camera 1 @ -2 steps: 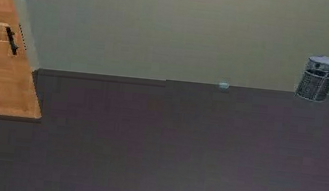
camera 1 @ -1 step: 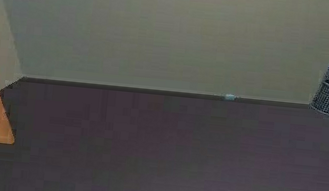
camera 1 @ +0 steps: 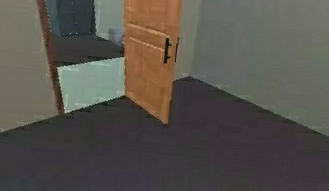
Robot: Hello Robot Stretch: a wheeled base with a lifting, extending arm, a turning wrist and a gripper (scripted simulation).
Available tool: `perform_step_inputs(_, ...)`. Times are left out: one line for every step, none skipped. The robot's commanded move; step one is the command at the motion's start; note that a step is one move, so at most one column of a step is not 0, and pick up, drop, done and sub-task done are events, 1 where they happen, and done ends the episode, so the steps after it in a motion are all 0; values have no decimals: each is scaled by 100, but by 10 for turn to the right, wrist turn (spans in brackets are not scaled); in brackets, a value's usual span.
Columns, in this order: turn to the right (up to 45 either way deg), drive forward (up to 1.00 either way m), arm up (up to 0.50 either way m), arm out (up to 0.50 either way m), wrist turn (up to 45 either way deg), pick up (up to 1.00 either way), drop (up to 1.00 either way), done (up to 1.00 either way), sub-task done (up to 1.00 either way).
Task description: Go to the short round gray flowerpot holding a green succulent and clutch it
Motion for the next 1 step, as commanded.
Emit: perform_step_inputs(-240, 0, 0, 0, 0, 0, 0, 0, 0)
